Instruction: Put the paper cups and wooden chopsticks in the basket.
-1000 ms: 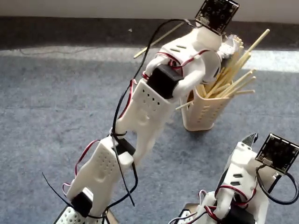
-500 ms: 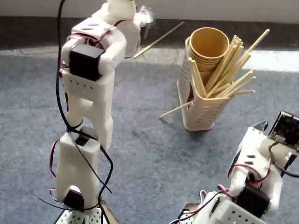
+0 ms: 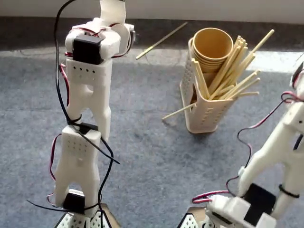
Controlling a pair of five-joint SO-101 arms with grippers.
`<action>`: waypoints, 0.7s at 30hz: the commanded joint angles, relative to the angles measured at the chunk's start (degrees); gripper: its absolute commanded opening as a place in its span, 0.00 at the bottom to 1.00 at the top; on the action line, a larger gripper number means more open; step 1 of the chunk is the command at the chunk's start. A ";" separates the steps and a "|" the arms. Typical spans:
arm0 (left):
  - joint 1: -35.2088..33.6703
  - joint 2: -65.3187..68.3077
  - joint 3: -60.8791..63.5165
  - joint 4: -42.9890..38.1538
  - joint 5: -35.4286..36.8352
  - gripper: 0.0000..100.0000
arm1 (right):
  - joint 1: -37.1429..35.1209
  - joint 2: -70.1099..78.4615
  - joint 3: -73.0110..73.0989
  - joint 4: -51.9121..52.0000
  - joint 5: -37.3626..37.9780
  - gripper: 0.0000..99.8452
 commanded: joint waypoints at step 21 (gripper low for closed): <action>-2.24 1.10 -2.33 0.35 -0.18 0.09 | -11.65 53.76 -76.79 8.84 -12.84 0.29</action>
